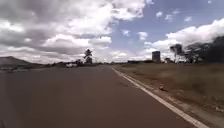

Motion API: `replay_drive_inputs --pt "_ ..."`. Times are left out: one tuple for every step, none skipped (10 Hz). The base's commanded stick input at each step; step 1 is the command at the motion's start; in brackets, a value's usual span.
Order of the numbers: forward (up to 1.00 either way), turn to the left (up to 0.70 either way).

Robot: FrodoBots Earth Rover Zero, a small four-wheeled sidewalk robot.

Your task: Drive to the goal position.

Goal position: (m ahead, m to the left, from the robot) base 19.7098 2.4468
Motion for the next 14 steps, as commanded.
replay_drive_inputs --pt "0.70 0.00" --pt "0.70 0.00" --pt "0.70 0.00" --pt "0.70 0.00" --pt "0.70 0.00" --pt "0.70 0.00" --pt "0.70 0.00" --pt "0.70 0.00" --pt "0.70 0.00" --pt "0.70 0.00" --pt "0.70 0.00" --pt "0.70 0.00" --pt "0.70 0.00" --pt "0.70 0.00"
